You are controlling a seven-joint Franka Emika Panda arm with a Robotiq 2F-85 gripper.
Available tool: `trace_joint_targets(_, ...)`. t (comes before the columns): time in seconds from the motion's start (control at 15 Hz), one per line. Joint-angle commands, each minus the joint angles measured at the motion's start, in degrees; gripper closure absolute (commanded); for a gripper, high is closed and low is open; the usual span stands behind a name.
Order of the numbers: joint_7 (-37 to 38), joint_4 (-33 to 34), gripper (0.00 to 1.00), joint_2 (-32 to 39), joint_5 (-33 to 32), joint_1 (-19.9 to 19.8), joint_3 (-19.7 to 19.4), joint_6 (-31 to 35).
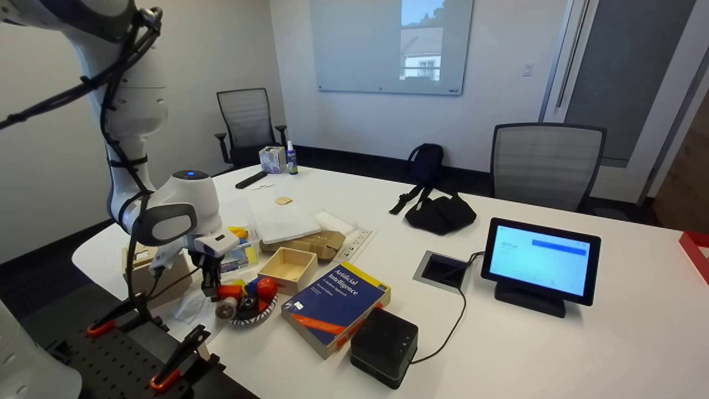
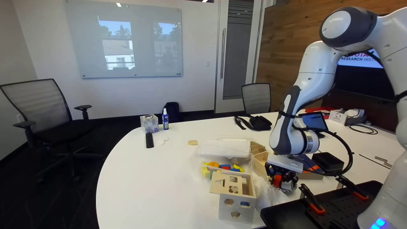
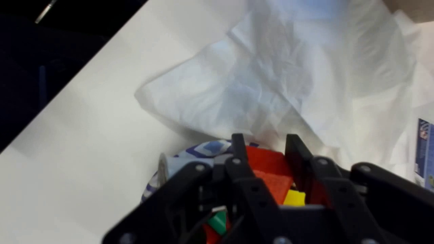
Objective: Move the red rectangular block from the bowl and place it north of the book
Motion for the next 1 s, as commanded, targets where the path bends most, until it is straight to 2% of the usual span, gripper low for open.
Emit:
trace_joint_targets(0.0,-3.32,-3.63,0.91,-7.27,0.17,-10.59,9.00,-4.11)
trace_joint_targets(0.27,-10.00,-4.02,0.91,-8.97,2.32,-27.10,24.07,-9.73)
trace_joint_targets(0.4,-14.55,-3.45,0.91,-8.44,5.05,-34.67,30.34,-12.82)
trace_joint_targets(0.53,-19.85,-2.62,0.91,-7.85,9.03,-41.31,34.70,-16.43)
trace_joint_targets(0.73,-27.69,-0.99,0.91,-7.17,14.70,-49.30,36.85,-22.98)
trace_joint_targets(0.93,-34.94,1.04,0.91,-7.89,21.19,-52.85,33.69,-29.74)
